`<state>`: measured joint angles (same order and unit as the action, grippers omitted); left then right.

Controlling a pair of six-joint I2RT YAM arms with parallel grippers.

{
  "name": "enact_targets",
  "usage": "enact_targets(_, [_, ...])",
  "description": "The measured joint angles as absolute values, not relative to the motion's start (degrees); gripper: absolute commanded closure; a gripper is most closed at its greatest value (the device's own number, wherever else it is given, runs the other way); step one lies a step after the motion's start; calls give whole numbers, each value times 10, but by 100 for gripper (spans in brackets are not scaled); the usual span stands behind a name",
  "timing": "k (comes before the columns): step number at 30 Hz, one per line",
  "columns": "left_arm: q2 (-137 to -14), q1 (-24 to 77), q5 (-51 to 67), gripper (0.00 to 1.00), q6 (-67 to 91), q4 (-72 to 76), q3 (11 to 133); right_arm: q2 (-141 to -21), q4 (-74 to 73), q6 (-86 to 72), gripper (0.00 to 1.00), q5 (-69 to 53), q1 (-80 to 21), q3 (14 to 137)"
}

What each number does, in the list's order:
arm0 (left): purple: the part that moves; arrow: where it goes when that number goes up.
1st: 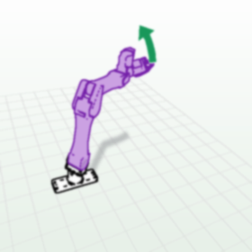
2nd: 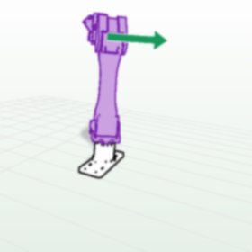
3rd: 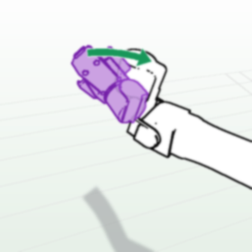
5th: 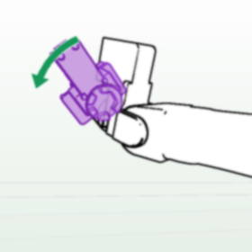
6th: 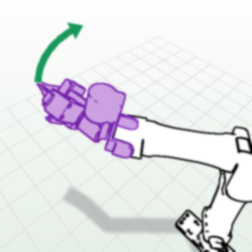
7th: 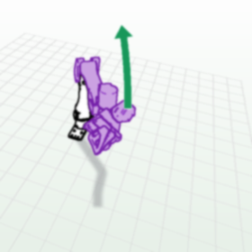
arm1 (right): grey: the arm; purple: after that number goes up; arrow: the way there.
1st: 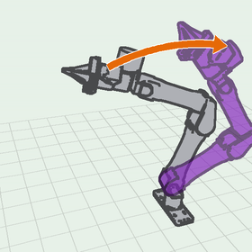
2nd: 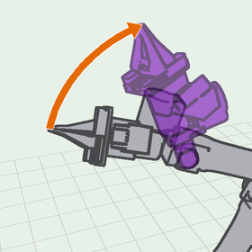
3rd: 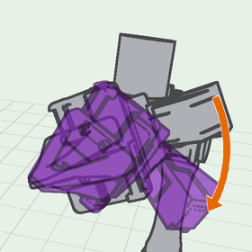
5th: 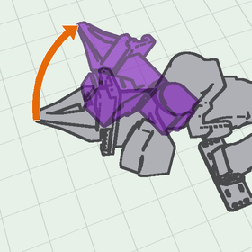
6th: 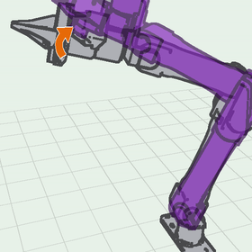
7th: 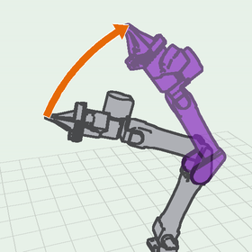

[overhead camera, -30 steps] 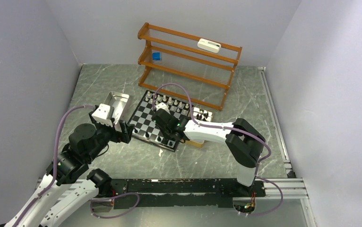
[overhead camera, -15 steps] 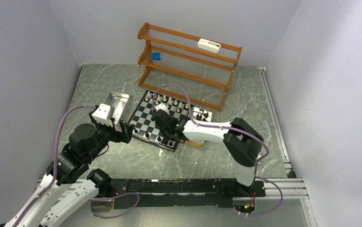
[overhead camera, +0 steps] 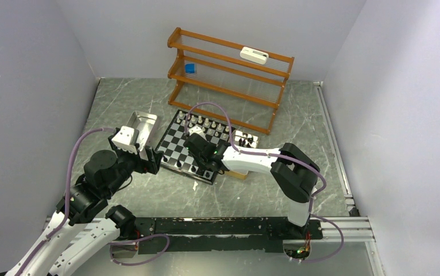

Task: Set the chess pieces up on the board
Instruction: Place the chess piece on the chessboard.

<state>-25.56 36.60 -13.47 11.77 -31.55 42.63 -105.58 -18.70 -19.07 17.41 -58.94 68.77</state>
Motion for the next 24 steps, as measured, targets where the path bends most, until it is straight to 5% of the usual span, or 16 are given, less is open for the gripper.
enact_targets(24, [-256,366,-135,3,118,-316,426,-1056,-188,-191,71,176,-589,688])
